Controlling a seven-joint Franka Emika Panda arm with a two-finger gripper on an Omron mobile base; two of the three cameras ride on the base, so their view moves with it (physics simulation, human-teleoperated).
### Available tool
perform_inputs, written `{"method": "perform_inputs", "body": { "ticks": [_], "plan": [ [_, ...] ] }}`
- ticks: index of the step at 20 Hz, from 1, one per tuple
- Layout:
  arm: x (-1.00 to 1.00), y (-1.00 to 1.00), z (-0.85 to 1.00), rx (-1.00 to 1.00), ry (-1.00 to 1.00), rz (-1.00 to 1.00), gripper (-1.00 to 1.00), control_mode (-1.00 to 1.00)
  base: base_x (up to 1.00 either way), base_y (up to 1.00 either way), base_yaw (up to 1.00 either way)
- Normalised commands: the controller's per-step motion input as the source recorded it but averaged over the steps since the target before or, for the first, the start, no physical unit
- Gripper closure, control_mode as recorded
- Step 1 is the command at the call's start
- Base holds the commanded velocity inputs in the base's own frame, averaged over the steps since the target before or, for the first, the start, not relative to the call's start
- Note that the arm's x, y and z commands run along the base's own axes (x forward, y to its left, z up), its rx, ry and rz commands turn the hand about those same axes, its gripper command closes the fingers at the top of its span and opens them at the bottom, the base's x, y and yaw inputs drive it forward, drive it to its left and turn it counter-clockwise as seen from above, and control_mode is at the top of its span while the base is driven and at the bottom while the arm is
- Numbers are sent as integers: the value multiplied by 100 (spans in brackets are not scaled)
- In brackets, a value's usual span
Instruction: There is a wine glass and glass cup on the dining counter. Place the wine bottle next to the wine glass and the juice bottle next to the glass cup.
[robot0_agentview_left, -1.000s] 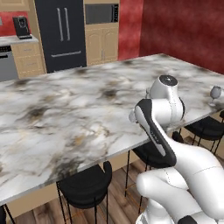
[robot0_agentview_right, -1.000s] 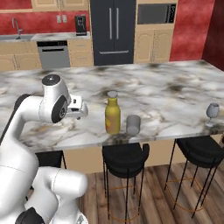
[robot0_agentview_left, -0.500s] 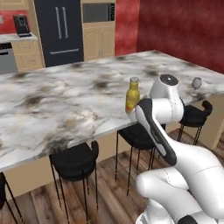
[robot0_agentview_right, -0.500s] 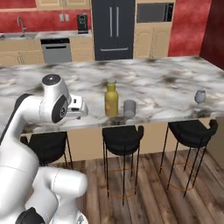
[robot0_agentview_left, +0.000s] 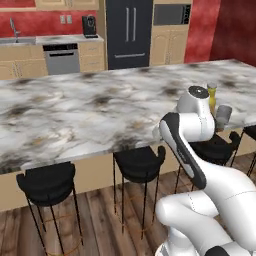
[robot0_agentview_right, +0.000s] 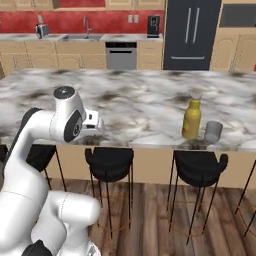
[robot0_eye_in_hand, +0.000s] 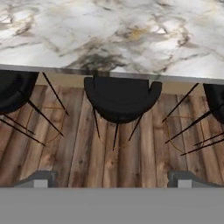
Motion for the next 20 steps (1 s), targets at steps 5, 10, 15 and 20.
{"method": "perform_inputs", "body": {
  "ticks": [5,10,15,20],
  "plan": [
    [0,0,0,0,0,0,-100,100,-21,80,26],
    [0,0,0,0,0,0,-100,100,-2,91,5],
    [0,0,0,0,0,0,-100,100,1,94,0],
    [0,0,0,0,0,0,-100,100,8,94,0]
  ]
}}
